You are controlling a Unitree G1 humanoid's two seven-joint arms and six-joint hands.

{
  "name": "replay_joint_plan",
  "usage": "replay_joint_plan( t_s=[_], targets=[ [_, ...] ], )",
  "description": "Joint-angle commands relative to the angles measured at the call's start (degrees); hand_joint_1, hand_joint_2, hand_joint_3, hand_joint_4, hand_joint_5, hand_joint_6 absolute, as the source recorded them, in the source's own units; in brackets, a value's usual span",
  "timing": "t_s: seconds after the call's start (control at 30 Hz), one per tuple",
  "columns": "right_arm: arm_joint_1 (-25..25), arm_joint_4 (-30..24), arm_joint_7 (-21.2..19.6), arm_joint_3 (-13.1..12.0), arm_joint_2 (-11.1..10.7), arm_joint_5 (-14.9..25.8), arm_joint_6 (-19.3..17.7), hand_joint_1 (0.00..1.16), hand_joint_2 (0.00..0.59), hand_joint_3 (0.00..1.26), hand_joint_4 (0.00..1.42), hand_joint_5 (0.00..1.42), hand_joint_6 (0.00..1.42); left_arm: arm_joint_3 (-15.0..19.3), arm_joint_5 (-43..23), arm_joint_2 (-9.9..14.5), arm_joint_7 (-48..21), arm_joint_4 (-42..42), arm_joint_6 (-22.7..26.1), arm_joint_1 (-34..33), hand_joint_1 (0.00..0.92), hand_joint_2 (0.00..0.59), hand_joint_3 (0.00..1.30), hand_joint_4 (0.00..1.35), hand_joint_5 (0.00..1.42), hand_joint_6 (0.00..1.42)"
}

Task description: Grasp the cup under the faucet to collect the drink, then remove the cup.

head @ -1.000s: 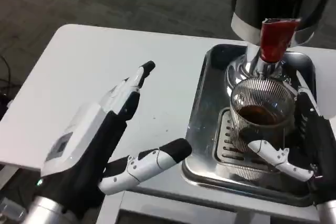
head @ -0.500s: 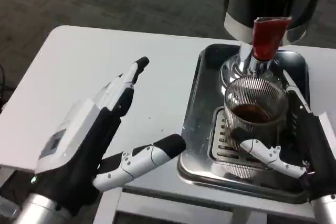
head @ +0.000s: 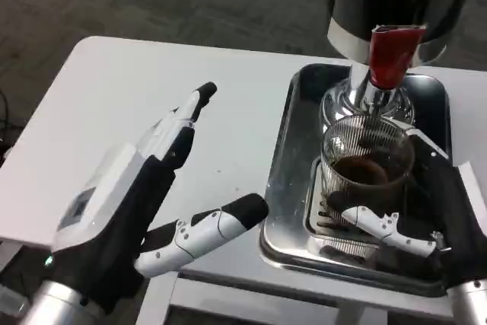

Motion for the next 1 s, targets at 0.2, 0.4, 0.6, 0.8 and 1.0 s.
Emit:
replay_joint_plan(
  t_s=[0.2,0.4,0.6,0.8,1.0],
  targets=[
    [0.7,-0.1,-2.9,0.3,0.9,-1.9,2.7,0.85,0.148,0.53,0.58,0.65,0.55,-0.1,0.1,0.5,-0.2,0.3,-0.5,0.7,0.000,0.051,0.00,0.00,0.00,0.00],
    [1.4,-1.1,-3.3,-0.3,0.6,-1.3,2.7,0.84,0.157,0.56,0.60,0.68,0.57,-0.2,0.0,0.5,-0.2,0.2,-0.5,0.7,0.000,0.051,0.00,0.00,0.00,0.00],
    [2.1,-2.5,-3.0,-0.6,0.5,-0.8,2.8,0.84,0.157,0.58,0.60,0.70,0.58,-0.2,0.1,0.5,-0.2,0.2,-0.6,0.7,0.000,0.054,0.00,0.00,0.00,0.00],
    [2.4,-4.4,-2.4,-1.2,0.2,0.1,3.1,0.84,0.157,0.59,0.61,0.71,0.61,-0.3,0.2,0.4,-0.2,0.0,-0.5,0.8,0.000,0.055,0.00,0.00,0.00,0.00],
    [3.6,-7.1,-1.4,-2.0,-0.2,1.2,3.2,0.84,0.157,0.59,0.61,0.72,0.61,-0.7,0.4,0.2,-0.1,-0.2,-0.4,0.7,0.000,0.056,0.00,0.00,0.00,0.00]
  ],
)
